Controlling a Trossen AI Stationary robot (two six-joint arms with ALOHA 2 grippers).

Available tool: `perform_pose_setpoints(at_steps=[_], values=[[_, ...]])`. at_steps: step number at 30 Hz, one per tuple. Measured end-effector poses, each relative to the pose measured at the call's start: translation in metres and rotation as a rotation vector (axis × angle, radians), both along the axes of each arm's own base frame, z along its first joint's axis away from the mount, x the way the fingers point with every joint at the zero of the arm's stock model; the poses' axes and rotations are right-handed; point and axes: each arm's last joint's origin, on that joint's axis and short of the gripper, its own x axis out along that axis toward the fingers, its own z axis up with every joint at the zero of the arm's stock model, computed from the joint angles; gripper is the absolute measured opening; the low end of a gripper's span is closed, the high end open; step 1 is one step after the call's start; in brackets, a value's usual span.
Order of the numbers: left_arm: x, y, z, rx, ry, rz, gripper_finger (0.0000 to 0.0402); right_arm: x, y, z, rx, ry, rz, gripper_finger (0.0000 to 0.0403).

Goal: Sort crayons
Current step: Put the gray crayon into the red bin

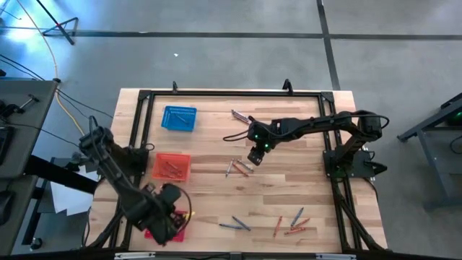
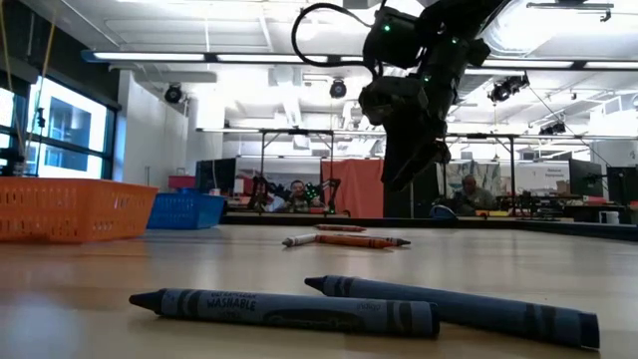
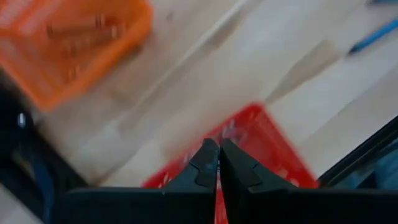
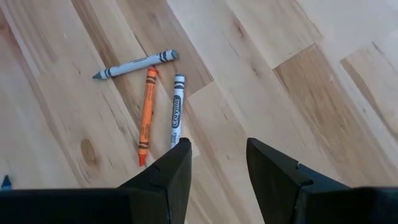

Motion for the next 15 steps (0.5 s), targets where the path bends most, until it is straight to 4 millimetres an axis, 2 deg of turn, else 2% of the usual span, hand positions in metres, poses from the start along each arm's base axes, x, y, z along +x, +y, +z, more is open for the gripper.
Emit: perform_pose_setpoints(at_steps=[4, 9, 15], values=[[-0.009, -0.017, -0.013, -0.006, 0.076, 0.014, 0.0000, 0.000, 0.003, 0.000, 0.005, 0.002, -0.013, 0.0149], [-0.012, -0.029, -0.029, -0.022, 0.182, 0.000, 0.0000, 0.001, 0.009, 0.000, 0.015, 0.006, -0.038, 0.0149], [-0.006, -0.041, -0.053, 0.014, 0.252, -0.135, 0.0000, 0.002, 0.020, 0.000, -0.008, 0.009, -0.036, 0.0149]])
